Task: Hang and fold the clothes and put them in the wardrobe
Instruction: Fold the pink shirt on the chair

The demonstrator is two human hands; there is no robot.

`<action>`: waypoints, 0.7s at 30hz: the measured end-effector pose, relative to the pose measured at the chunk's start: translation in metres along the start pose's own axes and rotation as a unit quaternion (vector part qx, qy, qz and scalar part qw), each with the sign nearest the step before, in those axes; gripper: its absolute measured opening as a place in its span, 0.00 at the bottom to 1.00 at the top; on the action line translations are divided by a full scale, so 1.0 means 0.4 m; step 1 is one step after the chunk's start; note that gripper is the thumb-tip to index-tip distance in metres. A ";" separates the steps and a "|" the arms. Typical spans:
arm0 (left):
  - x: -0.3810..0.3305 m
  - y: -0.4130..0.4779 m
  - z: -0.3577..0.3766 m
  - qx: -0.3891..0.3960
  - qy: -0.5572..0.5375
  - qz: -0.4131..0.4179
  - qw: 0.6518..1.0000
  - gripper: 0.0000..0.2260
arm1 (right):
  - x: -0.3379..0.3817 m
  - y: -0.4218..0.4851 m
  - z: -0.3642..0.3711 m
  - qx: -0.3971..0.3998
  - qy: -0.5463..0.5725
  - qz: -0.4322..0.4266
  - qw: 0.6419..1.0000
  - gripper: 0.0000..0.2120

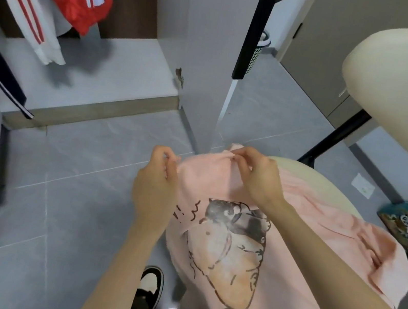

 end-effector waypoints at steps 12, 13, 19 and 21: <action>-0.003 -0.109 0.218 0.275 0.171 0.182 0.928 0.18 | -0.259 0.080 -0.058 -0.022 -0.152 0.359 0.921 0.27; -0.001 -0.108 0.219 0.271 0.174 0.184 0.929 0.19 | -0.261 0.085 -0.060 -0.015 -0.146 0.355 0.923 0.25; -0.029 -0.114 0.225 0.227 0.136 0.202 0.943 0.19 | -0.189 0.112 -0.109 0.032 0.098 0.262 0.959 0.07; -0.041 -0.122 0.234 0.235 0.128 0.223 0.938 0.20 | -0.134 0.108 -0.162 -0.049 0.213 0.198 0.955 0.05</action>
Point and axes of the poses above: each hand's wrist, its own y-axis towards the middle knuckle, its own z-axis out of the palm, x = y × z, the point moved 4 cm from there along y, towards the middle knuckle, and after that the axes turned 6 degrees about y, right-handed, at the moved point
